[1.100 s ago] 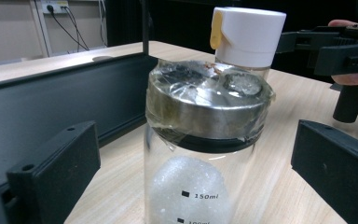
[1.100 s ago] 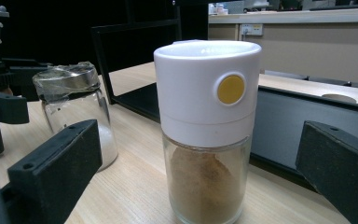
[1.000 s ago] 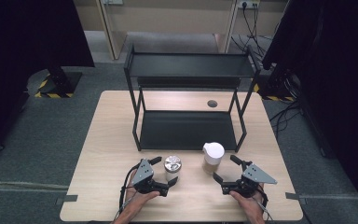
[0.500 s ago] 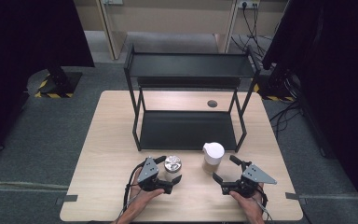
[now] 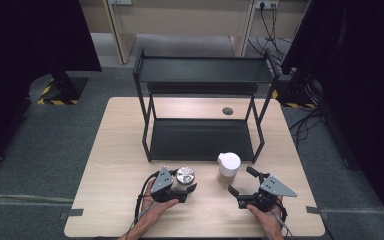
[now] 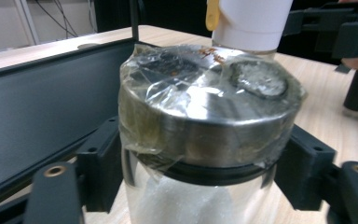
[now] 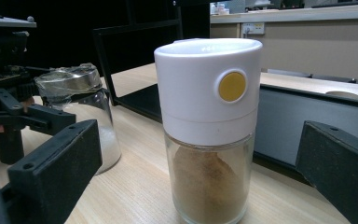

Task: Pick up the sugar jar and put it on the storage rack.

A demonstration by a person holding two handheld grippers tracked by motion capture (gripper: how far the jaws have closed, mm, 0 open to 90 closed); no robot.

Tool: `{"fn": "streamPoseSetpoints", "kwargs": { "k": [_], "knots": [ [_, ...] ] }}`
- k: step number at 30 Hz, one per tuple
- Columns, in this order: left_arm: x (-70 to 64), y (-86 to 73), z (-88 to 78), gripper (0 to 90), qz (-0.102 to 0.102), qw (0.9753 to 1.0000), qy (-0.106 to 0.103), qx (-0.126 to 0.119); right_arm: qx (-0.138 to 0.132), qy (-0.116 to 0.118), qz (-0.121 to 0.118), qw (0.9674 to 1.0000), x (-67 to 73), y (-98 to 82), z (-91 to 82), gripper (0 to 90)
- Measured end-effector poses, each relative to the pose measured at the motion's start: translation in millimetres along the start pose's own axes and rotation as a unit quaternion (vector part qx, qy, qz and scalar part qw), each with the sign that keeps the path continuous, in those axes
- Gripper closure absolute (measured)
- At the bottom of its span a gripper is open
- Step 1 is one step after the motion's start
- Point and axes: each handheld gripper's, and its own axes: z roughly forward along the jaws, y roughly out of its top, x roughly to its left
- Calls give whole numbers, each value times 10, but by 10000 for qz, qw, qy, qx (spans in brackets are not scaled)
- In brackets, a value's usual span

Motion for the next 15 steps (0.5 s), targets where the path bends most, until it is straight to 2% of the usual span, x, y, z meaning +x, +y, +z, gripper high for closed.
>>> {"fn": "streamPoseSetpoints", "kwargs": {
  "k": [13, 15],
  "knots": [
    [-27, 15, -27, 311, 6, 9999, 135, -48, -8, 13, 2, 10000, -3, -2, 0, 5],
    [1, 18, -41, 312, -64, 9999, 90, -123, -7, 12, 7, 10000, -3, -3, 0, 5]
  ]
}}
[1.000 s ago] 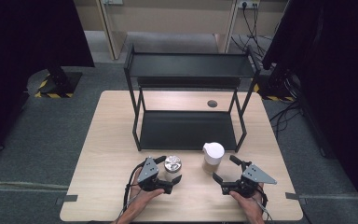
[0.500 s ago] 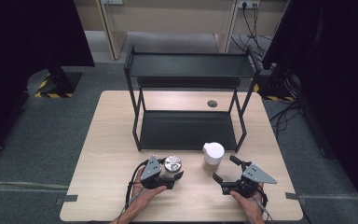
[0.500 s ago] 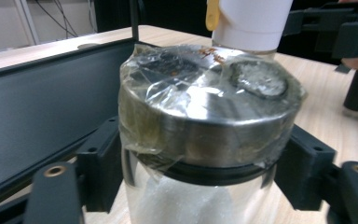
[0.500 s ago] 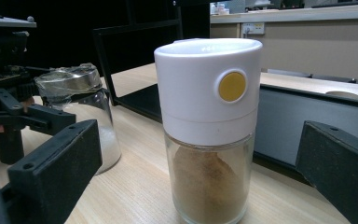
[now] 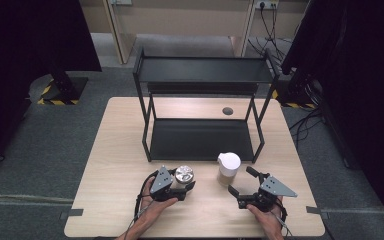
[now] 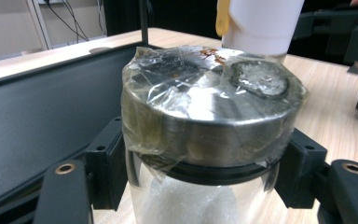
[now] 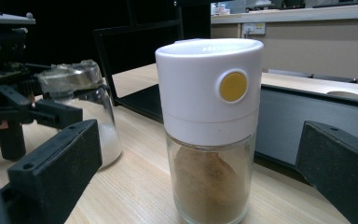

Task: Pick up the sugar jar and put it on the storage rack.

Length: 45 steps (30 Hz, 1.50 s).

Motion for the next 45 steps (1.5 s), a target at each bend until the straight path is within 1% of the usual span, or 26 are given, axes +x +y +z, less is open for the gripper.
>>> {"fn": "streamPoseSetpoints", "kwargs": {
  "k": [4, 7, 10, 15, 19, 25, 26, 27, 28, 32, 37, 42, 45],
  "knots": [
    [9, 43, -26, 312, 17, 10000, 7, -29, -15, -7, -5, 10000, 1, -2, -2, 5],
    [26, 63, -38, 312, -60, 10000, -28, -51, -12, -2, -2, 10000, 0, -2, -1, 5],
    [27, 106, -48, 312, -26, 10000, -32, -40, -4, -4, 2, 10000, 0, -1, 2, 5],
    [43, 191, -69, 312, -54, 9999, -113, -35, -13, -9, 4, 10000, -1, -3, 0, 5],
    [55, 269, -82, 312, -4, 9998, -212, -25, -10, -6, 14, 10000, 1, -4, 3, 5],
    [73, 356, -101, 313, 38, 9997, -245, -35, -11, -7, 21, 10000, 3, -4, 5, 5],
    [101, 393, -106, 312, 32, 9995, -305, -30, -9, -5, 17, 10000, 4, -4, 6, 5],
    [101, 393, -106, 312, 32, 9995, -305, -30, -9, -5, 17, 10000, 4, -4, 6, 5],
    [140, 424, -108, 313, -24, 9992, -392, -44, -10, 0, 27, 10000, 3, -6, 9, 5],
    [146, 486, -107, 313, 4, 9992, -397, -8, -6, 14, 21, 10000, 4, -7, 17, 5],
    [152, 551, -102, 313, -50, 9992, -398, 39, 0, 29, 8, 10000, 7, -5, 23, 5],
    [157, 621, -103, 313, -66, 9992, -395, 15, 3, 33, 5, 10000, 10, -4, 24, 5],
    [164, 665, -114, 313, -109, 9992, -375, -44, 2, 31, 7, 10000, 9, -5, 23, 5]
  ]
}}
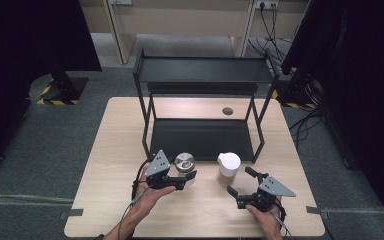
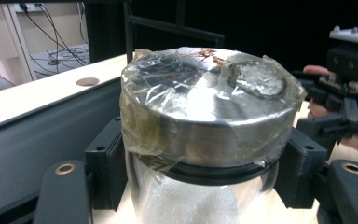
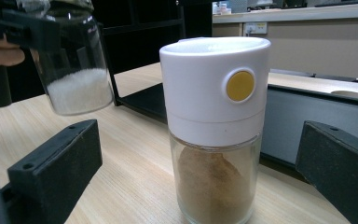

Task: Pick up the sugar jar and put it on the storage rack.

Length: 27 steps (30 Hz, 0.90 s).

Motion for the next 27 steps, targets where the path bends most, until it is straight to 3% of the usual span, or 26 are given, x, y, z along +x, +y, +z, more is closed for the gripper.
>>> {"fn": "streamPoseSetpoints", "kwargs": {
  "k": [9, 15, 23, 27],
  "knots": [
    [28, 203, -28, 313, -10, 10000, 28, -74, -6, 0, 5, 10000, -1, -2, 0, 5],
    [43, 385, -23, 313, 118, 9999, 15, -37, -11, -4, 16, 10000, -4, -2, -3, 5],
    [115, 535, 16, 313, 3, 9999, -46, -107, -15, 3, 24, 10000, -8, -5, -4, 5],
    [135, 648, 19, 313, 53, 9999, -18, -102, -17, 0, 35, 10000, -13, -7, -5, 5]
  ]
}}
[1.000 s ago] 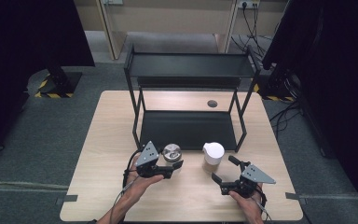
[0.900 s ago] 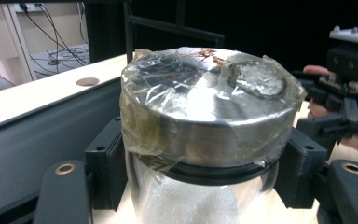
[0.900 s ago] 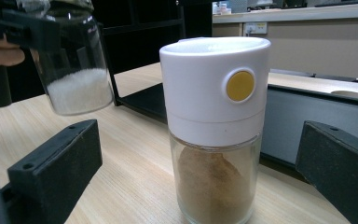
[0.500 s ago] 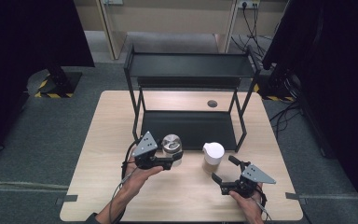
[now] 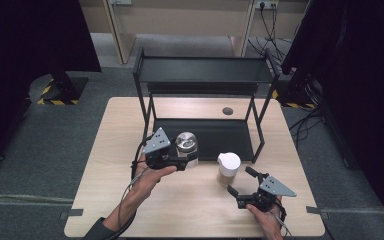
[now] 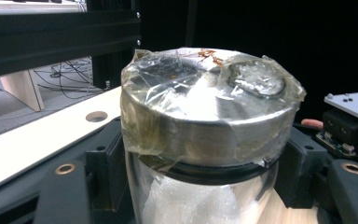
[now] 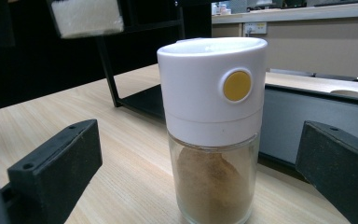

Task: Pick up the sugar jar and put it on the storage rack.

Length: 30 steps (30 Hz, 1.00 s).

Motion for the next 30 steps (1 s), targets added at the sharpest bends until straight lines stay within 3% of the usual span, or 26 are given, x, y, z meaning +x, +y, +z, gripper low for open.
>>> {"fn": "streamPoseSetpoints", "kwargs": {
  "k": [8, 11, 24, 30],
  "knots": [
    [34, 248, -19, 313, 87, 10000, 44, -5, 2, -1, 13, 10000, -2, 0, -1, 5],
    [51, 412, -22, 313, 159, 9998, 63, 45, 9, 13, 16, 10000, -5, -2, 2, 5],
    [116, 809, -27, 313, 64, 9999, 120, 8, -7, 4, 41, 10000, -7, -5, -3, 5],
    [145, 1027, -51, 313, 77, 9996, 273, 7, -3, 0, 51, 10000, -5, -4, -4, 5]
  ]
}}
